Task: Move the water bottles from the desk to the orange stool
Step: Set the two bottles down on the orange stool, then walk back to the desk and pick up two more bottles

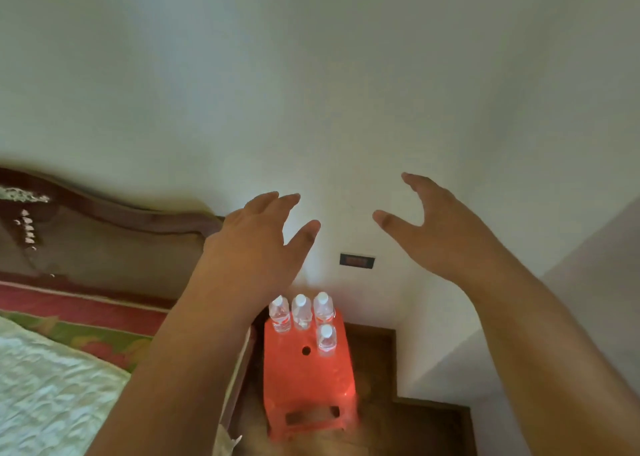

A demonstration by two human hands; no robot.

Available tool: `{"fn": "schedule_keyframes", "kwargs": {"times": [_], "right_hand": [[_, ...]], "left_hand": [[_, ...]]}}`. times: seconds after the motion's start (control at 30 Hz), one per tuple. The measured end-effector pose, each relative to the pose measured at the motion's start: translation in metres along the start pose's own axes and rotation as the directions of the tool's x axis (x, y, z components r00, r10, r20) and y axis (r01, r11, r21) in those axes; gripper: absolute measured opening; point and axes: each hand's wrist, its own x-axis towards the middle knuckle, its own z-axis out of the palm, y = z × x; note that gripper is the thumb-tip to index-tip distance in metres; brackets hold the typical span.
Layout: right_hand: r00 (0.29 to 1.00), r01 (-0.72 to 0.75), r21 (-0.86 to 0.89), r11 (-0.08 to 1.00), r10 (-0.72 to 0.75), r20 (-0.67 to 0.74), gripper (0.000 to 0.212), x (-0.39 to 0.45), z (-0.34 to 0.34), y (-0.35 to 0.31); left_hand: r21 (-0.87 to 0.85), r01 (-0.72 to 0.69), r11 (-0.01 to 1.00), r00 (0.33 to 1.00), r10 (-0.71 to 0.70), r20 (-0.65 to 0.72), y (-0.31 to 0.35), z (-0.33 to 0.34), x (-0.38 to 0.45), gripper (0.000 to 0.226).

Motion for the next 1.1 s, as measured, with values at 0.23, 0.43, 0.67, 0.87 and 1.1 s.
{"fn": "schedule_keyframes", "kwargs": {"times": [0.23,0.43,0.67,0.87,1.1], "right_hand": [[0.996,-0.018,-0.02,1.0,0.016,-0.089,0.08,-0.033,-0.038,0.006],[0.97,-0.132,-0.036,0.991,0.122,-0.209,0.078,-0.055,-0.061,-0.001],[0.878,-0.339,-0.019,0.941,0.309,-0.365,0.076,-0.093,-0.058,-0.015],[0.707,-0.566,0.024,0.824,0.499,-0.501,0.077,-0.148,-0.045,-0.022],[0.369,-0.813,0.168,0.557,0.716,-0.592,0.081,-0.26,-0.029,-0.023]], "left_hand": [[-0.075,-0.084,0.994,0.996,0.086,0.023,0.036,-0.001,-0.011,0.06],[-0.075,-0.248,0.966,0.965,0.252,0.065,0.062,-0.01,0.007,0.056],[-0.108,-0.451,0.886,0.876,0.463,0.139,0.066,-0.013,0.03,0.055],[-0.171,-0.637,0.752,0.714,0.659,0.237,0.085,0.002,0.026,0.055],[-0.366,-0.814,0.451,0.355,0.885,0.302,0.14,0.033,-0.035,0.056]]}}
